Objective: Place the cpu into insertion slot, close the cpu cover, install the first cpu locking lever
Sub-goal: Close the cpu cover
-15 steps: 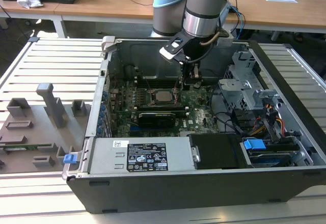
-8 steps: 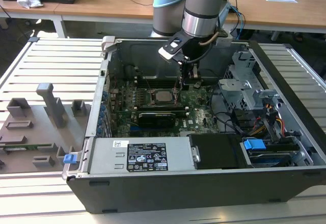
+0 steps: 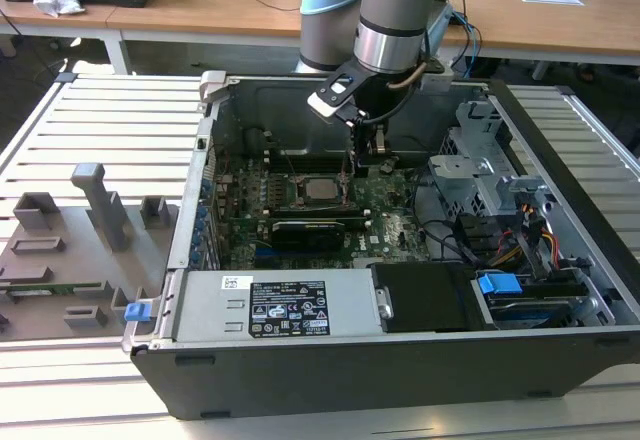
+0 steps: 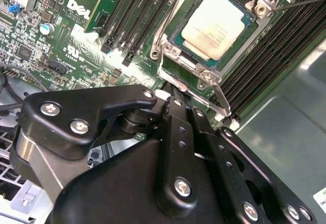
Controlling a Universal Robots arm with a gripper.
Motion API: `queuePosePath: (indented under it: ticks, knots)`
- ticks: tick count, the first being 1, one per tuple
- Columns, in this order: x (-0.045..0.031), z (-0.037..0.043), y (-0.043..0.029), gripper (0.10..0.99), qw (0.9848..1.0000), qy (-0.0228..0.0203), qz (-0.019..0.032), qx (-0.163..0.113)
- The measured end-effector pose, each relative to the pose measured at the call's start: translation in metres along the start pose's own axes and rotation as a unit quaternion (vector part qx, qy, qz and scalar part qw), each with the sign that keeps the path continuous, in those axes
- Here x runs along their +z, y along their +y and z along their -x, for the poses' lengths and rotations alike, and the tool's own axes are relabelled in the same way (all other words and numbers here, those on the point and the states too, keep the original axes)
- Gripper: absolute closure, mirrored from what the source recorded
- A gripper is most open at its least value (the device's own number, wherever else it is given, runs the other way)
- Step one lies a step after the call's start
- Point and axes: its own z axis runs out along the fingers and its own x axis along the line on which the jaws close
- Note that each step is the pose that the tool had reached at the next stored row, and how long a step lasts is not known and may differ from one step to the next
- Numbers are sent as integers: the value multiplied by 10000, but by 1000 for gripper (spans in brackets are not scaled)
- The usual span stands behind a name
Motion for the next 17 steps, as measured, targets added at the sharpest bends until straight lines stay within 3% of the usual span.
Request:
queuePosePath:
  ticks: [12,17]
  knots:
    - [4,-4,-64,980,10000,0,0,0]
    - [9,-9,-129,980,10000,0,0,0]
